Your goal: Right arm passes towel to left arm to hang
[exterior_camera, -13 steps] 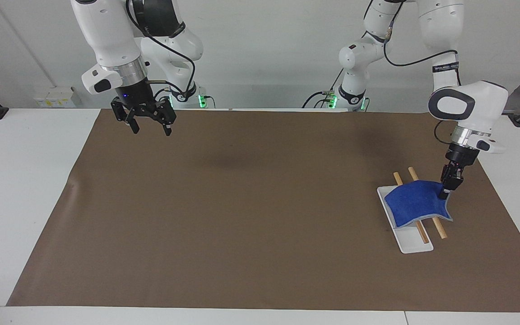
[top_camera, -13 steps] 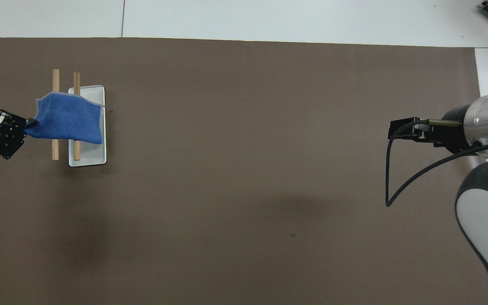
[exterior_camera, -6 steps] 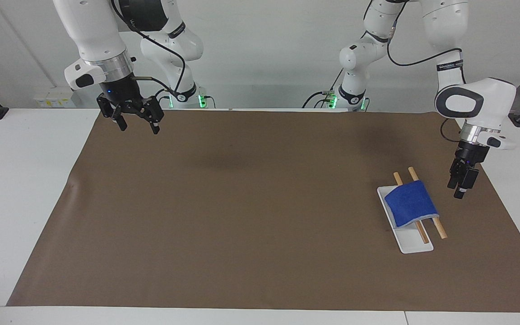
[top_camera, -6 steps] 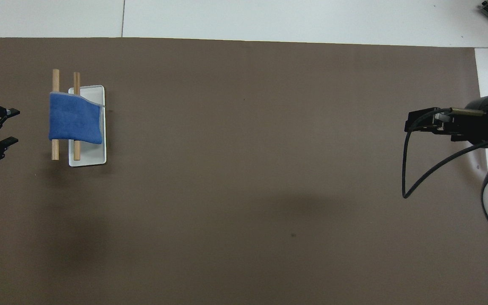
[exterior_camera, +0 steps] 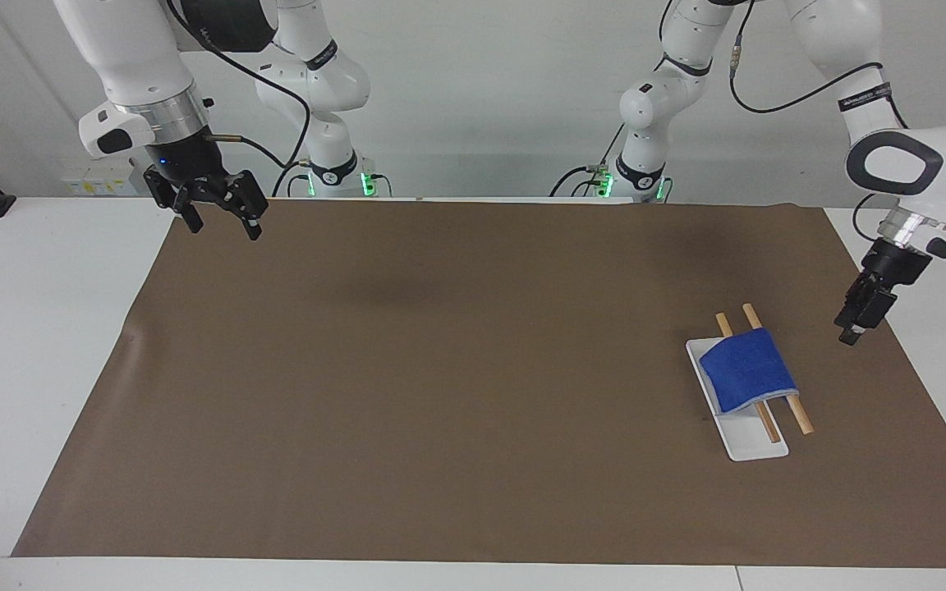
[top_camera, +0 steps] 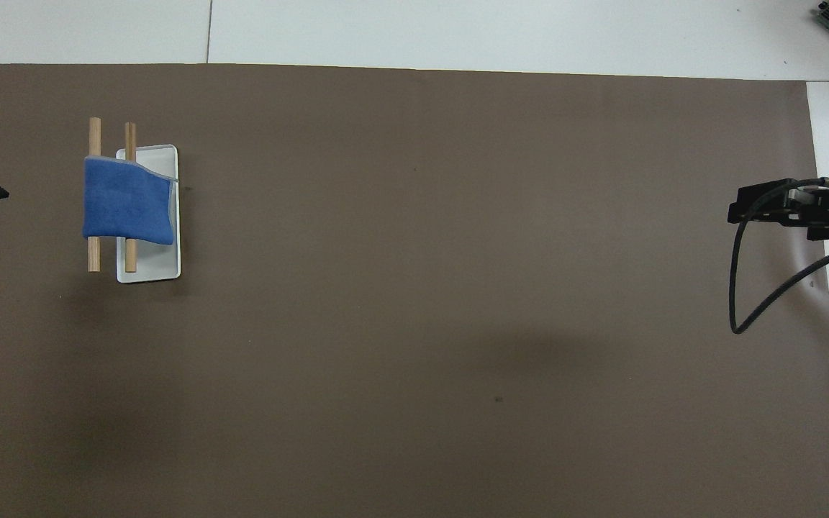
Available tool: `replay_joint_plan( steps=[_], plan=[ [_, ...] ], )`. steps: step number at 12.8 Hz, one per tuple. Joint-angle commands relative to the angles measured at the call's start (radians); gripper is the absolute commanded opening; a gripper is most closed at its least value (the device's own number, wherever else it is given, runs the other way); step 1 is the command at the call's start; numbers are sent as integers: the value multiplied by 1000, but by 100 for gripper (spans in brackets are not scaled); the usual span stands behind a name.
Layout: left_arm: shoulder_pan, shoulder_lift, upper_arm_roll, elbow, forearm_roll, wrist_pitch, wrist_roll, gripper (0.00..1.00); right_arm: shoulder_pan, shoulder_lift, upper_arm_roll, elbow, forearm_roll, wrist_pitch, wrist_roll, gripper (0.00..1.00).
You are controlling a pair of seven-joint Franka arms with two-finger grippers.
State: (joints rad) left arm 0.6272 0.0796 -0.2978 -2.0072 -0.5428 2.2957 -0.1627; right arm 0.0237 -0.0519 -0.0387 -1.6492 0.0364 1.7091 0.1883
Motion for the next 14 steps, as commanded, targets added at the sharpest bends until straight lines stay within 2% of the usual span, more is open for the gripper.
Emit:
replay_joint_plan(
  steps=[1, 3, 4, 7, 9, 14],
  plan=[
    [-9, 3, -7, 141, 192, -193, -64, 91, 24, -5, -18, 22, -9, -20, -18, 100],
    [-90, 5, -11, 255, 353, -322, -153, 91, 68, -6, -61, 19, -7, -20, -18, 100],
    [-139, 5, -9, 301, 395, -379, -172, 91, 73, -5, -63, 17, -7, -22, -18, 100],
    [-248, 3, -11, 410, 466, -523, -182, 90, 68, -17, -64, -17, -6, -22, -18, 100],
    [-332, 3, -11, 450, 516, -594, -178, 86, 70, -25, -63, -29, -6, -17, -10, 100],
    [-448, 35, -20, 548, 639, -731, -96, 74, 73, -16, -60, -18, -21, -20, 19, 100]
  ],
)
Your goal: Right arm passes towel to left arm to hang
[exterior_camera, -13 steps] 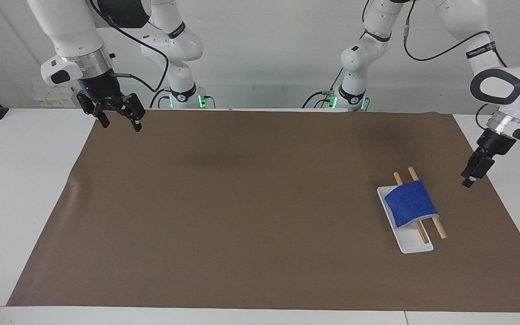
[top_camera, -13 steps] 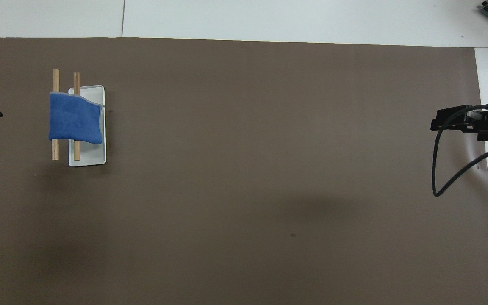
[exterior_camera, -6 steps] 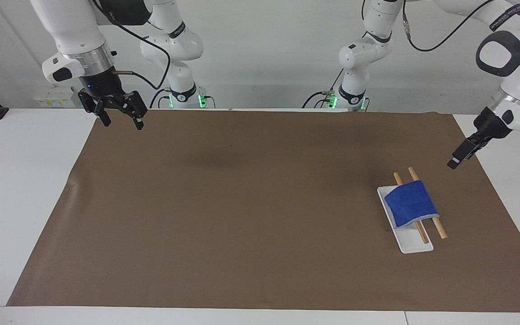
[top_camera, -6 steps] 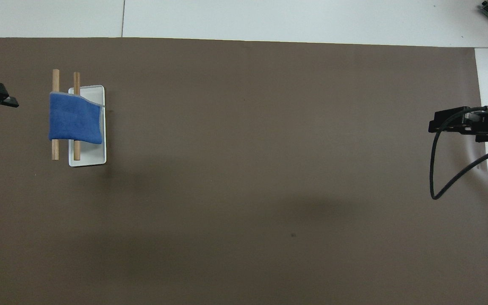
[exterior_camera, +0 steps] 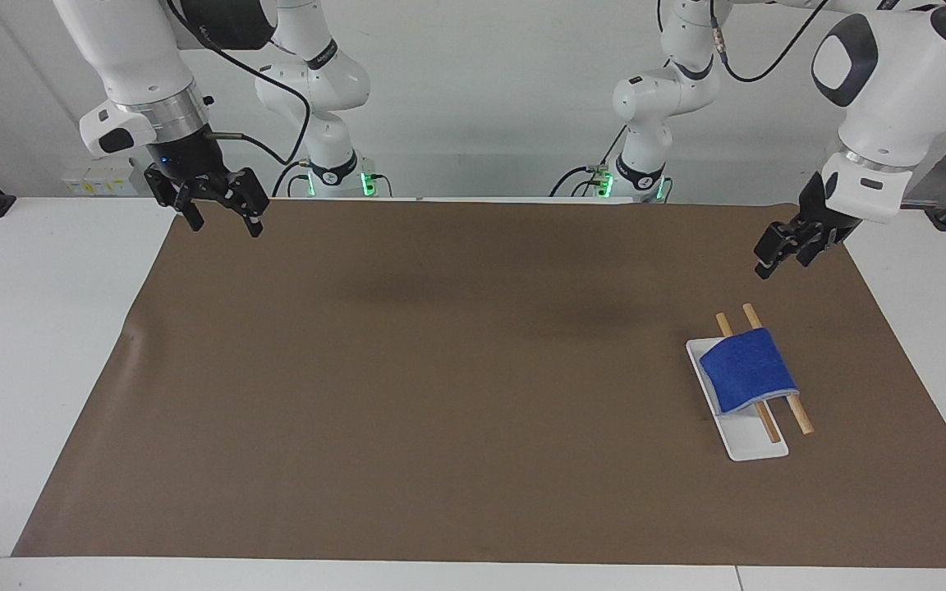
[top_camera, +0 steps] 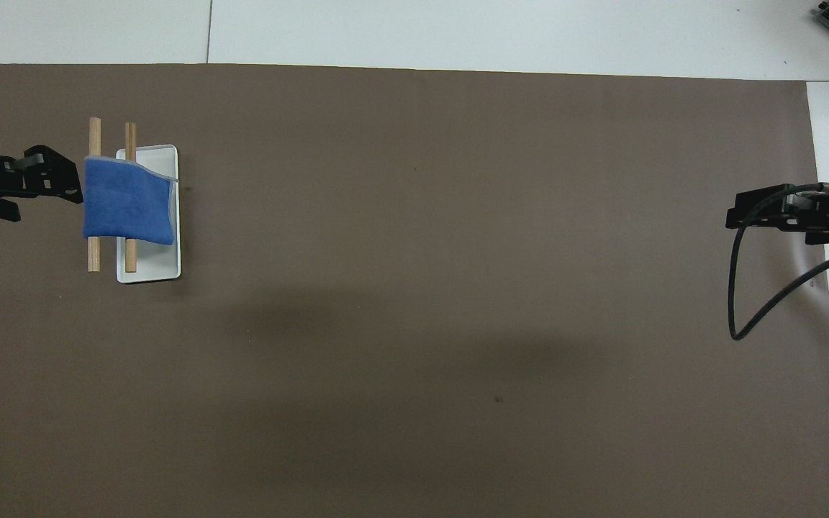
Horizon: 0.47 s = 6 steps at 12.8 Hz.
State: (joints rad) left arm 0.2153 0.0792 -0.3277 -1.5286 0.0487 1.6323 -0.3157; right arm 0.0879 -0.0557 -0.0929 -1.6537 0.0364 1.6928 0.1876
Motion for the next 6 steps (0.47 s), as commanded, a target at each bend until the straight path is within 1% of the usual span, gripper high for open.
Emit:
replay_joint_plan(
  steps=[1, 4, 5, 6],
  plan=[
    [-37, 37, 10, 85, 51, -86, 102, 73, 9, -9, -2, -8, -21, -2, 29, 100],
    [-37, 27, 4, 88, 43, -88, 116, 74, 10, -10, -1, -9, -21, -7, 27, 100],
    [-37, 22, 1, 87, 40, -80, 116, 77, 10, -16, -1, -20, -23, -7, 21, 100],
    [-37, 16, 1, 81, 33, -75, 118, 86, 10, -18, -1, -20, -26, -13, 21, 100]
  ],
)
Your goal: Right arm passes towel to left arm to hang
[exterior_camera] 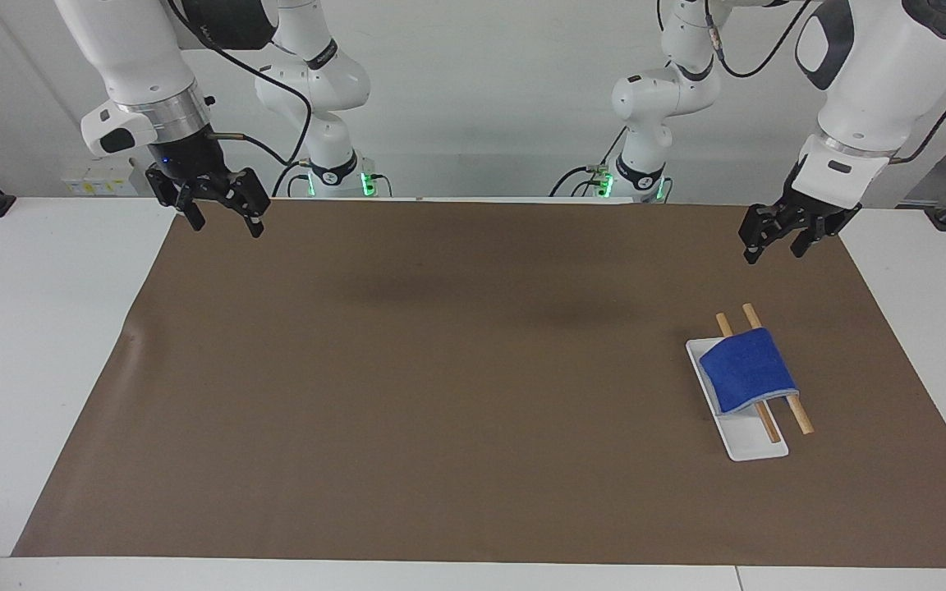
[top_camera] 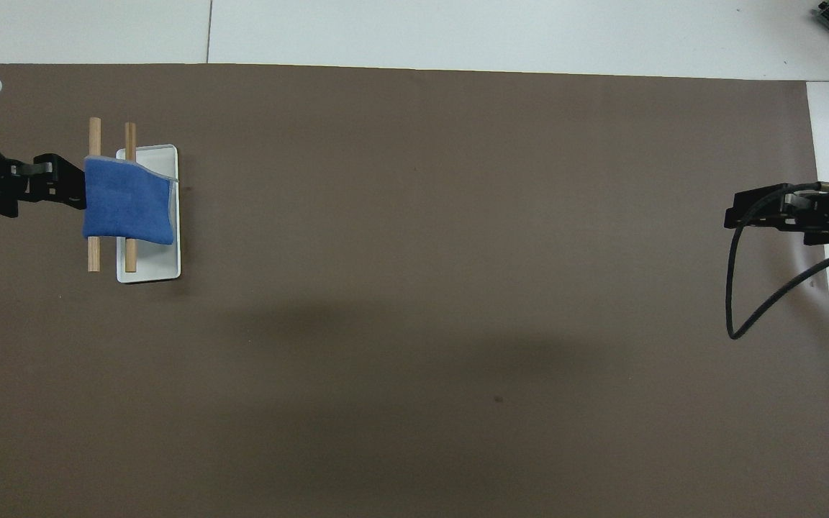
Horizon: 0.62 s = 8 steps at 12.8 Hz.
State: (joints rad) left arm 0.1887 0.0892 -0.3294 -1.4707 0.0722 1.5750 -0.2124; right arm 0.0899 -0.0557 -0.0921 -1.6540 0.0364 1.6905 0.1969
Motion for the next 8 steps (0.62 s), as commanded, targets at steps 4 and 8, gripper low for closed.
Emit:
replay_joint_plan(
  steps=[4, 8],
  plan=[
    [-9, -28, 6, -37, 0, -20, 19, 100, 7, -18, 0, -20, -73, -17, -45, 100],
    [3, -46, 6, -69, 0, -27, 117, 100, 10, -30, 8, -36, -56, -46, -59, 100]
  ],
)
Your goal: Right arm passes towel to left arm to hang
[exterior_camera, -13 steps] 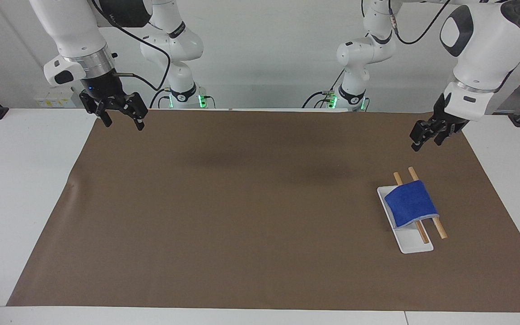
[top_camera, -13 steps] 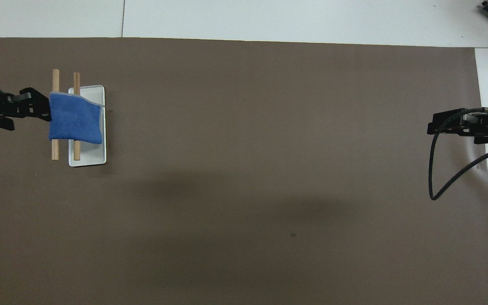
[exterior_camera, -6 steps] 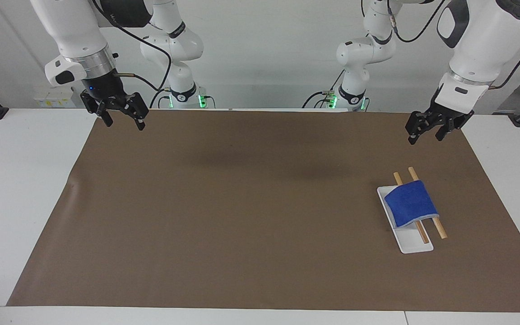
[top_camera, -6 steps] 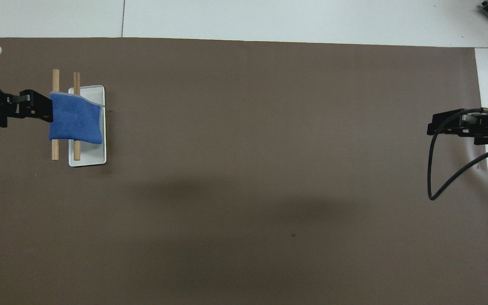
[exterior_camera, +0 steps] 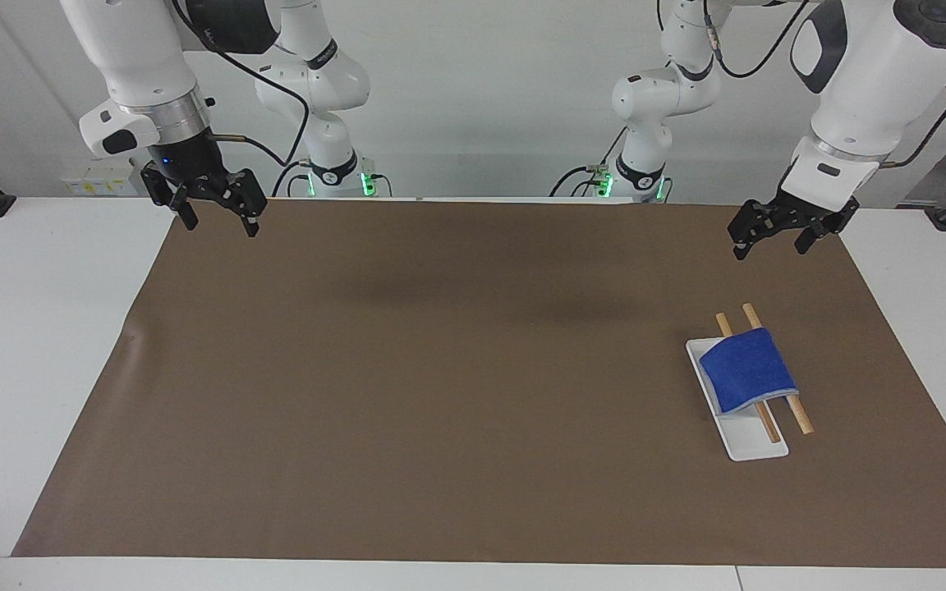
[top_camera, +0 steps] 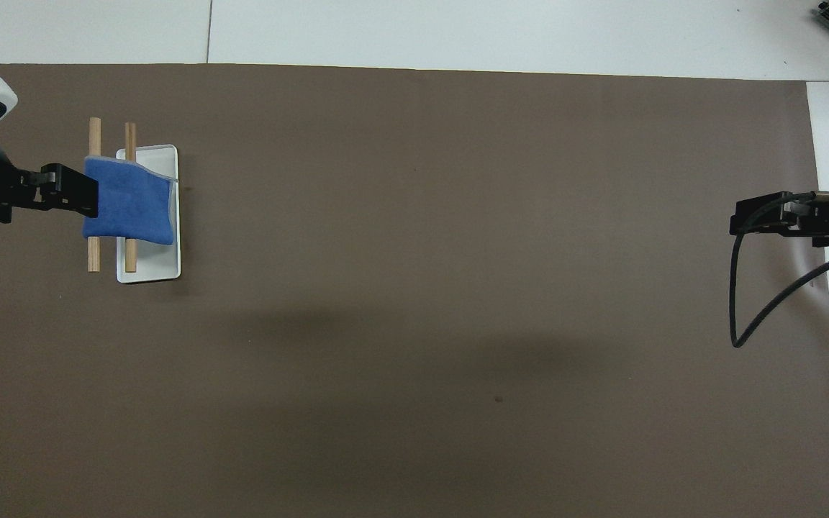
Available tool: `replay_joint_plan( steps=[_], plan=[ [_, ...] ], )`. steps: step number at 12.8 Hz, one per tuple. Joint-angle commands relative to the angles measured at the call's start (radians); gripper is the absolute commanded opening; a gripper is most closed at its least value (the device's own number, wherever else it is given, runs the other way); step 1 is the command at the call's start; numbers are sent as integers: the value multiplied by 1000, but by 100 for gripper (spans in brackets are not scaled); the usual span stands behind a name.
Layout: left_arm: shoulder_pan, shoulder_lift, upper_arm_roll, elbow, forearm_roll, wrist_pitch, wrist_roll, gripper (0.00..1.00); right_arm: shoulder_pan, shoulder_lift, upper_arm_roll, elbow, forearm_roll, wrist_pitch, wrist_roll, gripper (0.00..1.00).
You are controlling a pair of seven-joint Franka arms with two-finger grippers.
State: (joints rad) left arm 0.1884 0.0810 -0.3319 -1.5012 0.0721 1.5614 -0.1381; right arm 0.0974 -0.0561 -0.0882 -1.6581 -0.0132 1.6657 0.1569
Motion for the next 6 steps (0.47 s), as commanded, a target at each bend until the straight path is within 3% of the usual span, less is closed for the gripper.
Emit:
replay_joint_plan(
  steps=[1, 6],
  plan=[
    [11, -40, 8, -42, -1, -23, 45, 100, 2, -30, 4, -32, -7, -21, -23, 100],
    [-3, -43, 10, -44, -2, -37, 32, 100, 15, -31, 38, -39, -7, -7, -36, 100]
  ],
)
